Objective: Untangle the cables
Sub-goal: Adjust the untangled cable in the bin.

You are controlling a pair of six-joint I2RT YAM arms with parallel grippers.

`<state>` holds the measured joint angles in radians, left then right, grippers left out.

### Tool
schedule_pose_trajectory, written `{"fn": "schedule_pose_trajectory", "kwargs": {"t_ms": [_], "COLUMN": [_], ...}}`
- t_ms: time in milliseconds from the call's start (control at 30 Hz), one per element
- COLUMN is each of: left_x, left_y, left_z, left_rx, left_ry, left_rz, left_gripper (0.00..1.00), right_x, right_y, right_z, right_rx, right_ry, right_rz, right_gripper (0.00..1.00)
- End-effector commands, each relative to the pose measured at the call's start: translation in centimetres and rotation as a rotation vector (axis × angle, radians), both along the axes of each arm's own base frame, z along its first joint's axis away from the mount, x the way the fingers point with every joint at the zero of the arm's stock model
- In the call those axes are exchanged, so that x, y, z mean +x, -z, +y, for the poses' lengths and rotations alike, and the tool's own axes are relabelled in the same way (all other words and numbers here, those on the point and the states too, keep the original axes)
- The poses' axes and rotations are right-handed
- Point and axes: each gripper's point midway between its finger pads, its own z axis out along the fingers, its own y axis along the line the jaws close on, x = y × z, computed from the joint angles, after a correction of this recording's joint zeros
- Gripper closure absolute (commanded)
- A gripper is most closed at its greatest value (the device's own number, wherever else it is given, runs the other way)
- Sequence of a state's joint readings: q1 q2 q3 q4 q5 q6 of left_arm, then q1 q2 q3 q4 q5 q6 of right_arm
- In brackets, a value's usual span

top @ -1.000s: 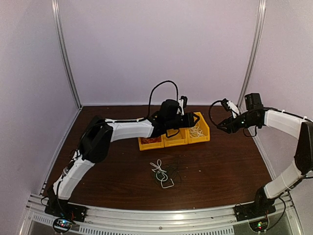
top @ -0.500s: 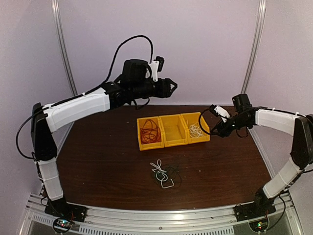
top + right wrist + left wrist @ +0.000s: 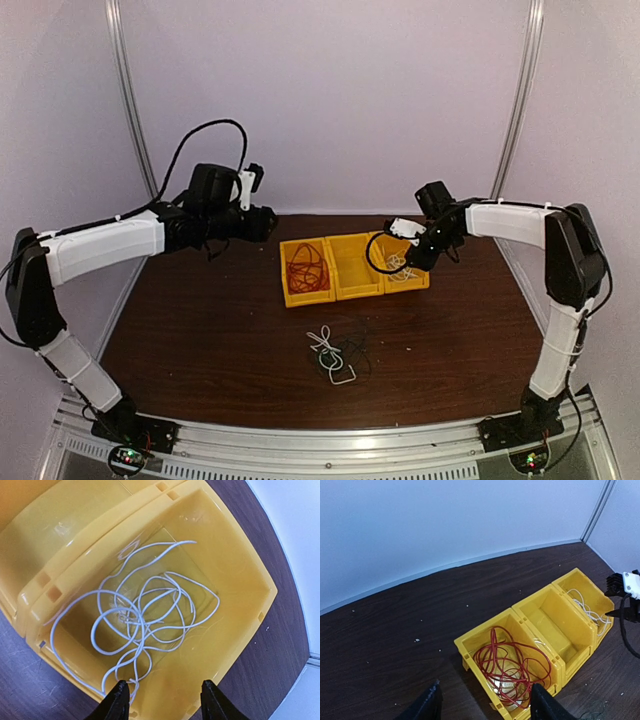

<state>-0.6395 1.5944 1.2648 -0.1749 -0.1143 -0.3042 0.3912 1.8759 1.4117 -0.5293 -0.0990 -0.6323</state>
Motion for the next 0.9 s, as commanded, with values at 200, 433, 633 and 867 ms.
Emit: {"fn": "schedule_pose_trajectory", "kwargs": {"t_ms": [200, 433, 633, 867], "left_x": [-0.2, -0.1, 0.0, 0.1], "left_y": [-9.7, -9.6, -9.5, -9.6], "left_z": [4.9, 5.2, 5.3, 5.5], "left_rx": [-0.207, -0.206, -0.207, -0.199], "left_ry": [-0.057, -0.063, -0.062, -0.073], "left_rz": [-0.210, -0.216, -0.213, -0.224], "left_gripper": [0.39, 0.39, 0.39, 0.39], "right_x": [2.4, 1.4, -2.5, -2.3], "right_y": [0.3, -4.3, -2.5, -0.1], "right_z": [0.5, 1.2, 1.1, 0.9], "right_rx": [-0.168, -0.135, -0.147, -0.190], "right_ry": [0.036, -0.051, -0.169, -0.147], "right_rz": [-0.015, -0.044, 0.075, 0.110], "right_gripper": [0.53, 0.52, 0.51, 0.49]}}
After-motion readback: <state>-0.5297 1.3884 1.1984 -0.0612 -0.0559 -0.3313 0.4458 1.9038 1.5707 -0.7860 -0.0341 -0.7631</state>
